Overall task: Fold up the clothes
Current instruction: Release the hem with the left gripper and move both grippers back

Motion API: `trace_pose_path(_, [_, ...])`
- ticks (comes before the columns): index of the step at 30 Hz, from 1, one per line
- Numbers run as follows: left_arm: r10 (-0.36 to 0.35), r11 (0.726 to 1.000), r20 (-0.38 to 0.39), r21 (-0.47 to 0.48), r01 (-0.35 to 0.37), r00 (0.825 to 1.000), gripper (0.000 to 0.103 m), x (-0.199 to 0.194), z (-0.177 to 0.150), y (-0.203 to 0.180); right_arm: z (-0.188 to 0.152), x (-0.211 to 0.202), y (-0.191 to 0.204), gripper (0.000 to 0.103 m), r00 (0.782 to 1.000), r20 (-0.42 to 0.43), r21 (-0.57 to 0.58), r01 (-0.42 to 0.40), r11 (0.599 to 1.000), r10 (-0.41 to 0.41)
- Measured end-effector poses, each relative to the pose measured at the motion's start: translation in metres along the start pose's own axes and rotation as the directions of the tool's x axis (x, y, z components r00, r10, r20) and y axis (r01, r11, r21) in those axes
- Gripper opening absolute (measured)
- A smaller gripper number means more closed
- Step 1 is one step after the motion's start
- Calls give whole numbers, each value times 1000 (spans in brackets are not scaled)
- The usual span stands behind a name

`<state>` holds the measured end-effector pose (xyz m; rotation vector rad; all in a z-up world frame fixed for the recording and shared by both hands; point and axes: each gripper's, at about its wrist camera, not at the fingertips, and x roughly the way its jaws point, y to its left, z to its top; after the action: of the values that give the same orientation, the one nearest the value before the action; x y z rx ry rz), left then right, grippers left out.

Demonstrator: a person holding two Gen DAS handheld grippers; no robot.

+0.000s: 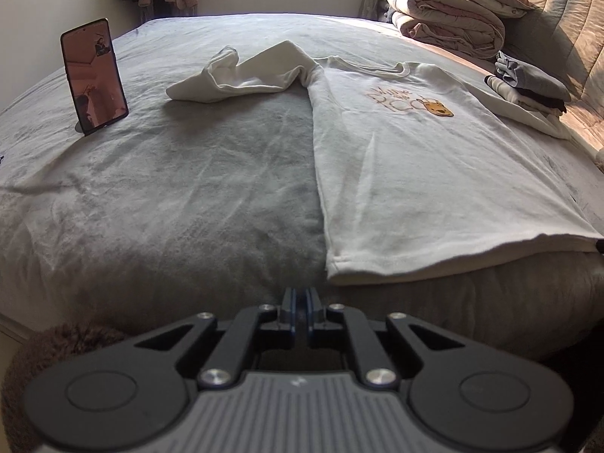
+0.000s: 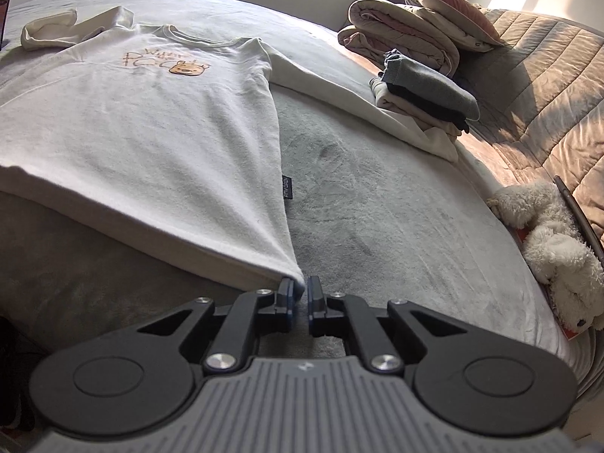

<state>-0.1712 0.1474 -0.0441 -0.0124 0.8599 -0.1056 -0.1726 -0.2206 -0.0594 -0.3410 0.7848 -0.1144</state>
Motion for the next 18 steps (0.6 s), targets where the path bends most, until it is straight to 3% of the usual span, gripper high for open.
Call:
trace_pose_path(2, [-38, 999, -28, -24, 37, 999, 14, -2, 2, 8, 3, -2, -5, 36, 1000, -25, -6, -14, 1000, 13])
trace_pose_path(3, [-61, 997, -42, -40, 59, 997, 24, -4, 3, 13, 4, -4, -8, 40, 999, -42, -14, -26, 1000, 26])
trace_pose_path(5, [-87, 994, -38, -62, 85, 995, 34, -10, 5, 22, 4, -7, -16, 40, 996, -70, -7, -61, 998, 60])
trace_pose_path(9, [-95, 993, 13, -72, 96, 995, 35, -24, 15, 34, 5, -18, -37, 40, 988, -78, 66, -131, 989, 136])
trace_pose_path(13, [-131, 985, 90, -97, 139, 987, 35, -28, 37, 35, 20, -32, -47, 40, 976, 3, 140, -216, 966, 217])
trace_pose_path(18, [-200, 978, 172, -28, 208, 964, 38, -8, 57, -11, 49, -27, -26, 40, 932, 126, 171, -358, 918, 340])
